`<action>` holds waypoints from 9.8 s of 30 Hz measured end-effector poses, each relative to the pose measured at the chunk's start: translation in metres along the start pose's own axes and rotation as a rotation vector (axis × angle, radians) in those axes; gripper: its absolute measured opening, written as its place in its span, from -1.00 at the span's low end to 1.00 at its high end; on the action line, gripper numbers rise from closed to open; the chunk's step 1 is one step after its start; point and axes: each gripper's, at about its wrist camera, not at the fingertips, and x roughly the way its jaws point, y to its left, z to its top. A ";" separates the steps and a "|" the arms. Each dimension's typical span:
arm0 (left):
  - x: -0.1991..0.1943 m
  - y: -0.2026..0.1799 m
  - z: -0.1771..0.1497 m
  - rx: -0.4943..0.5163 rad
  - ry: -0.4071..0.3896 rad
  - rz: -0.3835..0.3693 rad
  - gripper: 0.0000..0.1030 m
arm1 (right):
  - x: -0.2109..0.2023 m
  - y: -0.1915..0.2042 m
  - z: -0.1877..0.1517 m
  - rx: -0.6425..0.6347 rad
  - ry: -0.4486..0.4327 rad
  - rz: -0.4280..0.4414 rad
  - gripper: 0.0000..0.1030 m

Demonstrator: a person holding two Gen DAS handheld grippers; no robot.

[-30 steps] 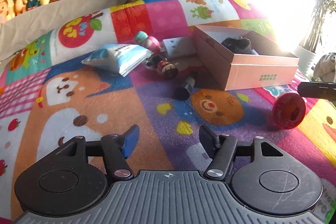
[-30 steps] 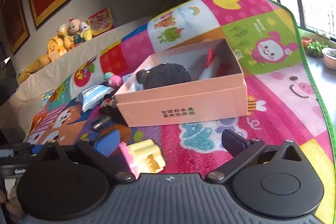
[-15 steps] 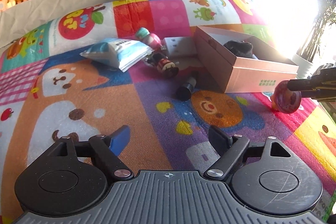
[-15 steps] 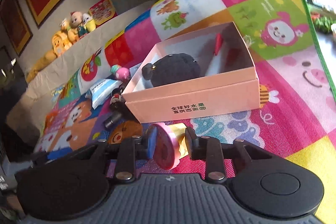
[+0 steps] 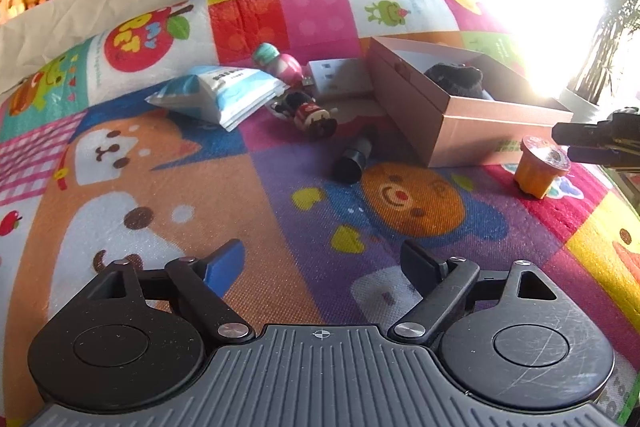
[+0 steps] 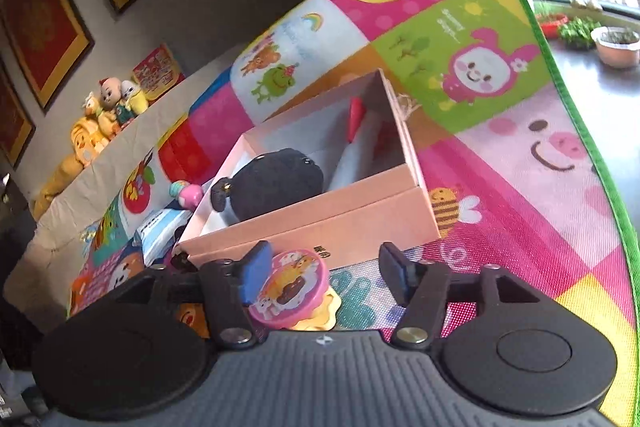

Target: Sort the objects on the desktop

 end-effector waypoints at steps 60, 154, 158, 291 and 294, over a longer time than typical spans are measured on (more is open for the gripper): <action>0.058 -0.005 0.045 0.065 0.022 0.004 0.71 | 0.024 0.074 -0.054 -0.419 0.239 -0.091 1.00; -0.029 -0.039 -0.016 0.143 0.035 -0.073 0.57 | 0.000 0.098 -0.049 -0.479 0.033 -0.098 0.72; -0.037 -0.040 -0.018 0.142 0.023 -0.085 0.57 | 0.011 0.101 -0.044 -0.481 0.094 -0.104 0.25; 0.017 0.069 0.034 -0.173 -0.161 0.096 0.98 | -0.006 0.051 -0.009 -0.287 0.106 -0.097 0.34; 0.015 0.046 0.035 -0.059 -0.140 0.037 0.98 | -0.006 0.029 0.016 -0.146 0.005 -0.147 0.34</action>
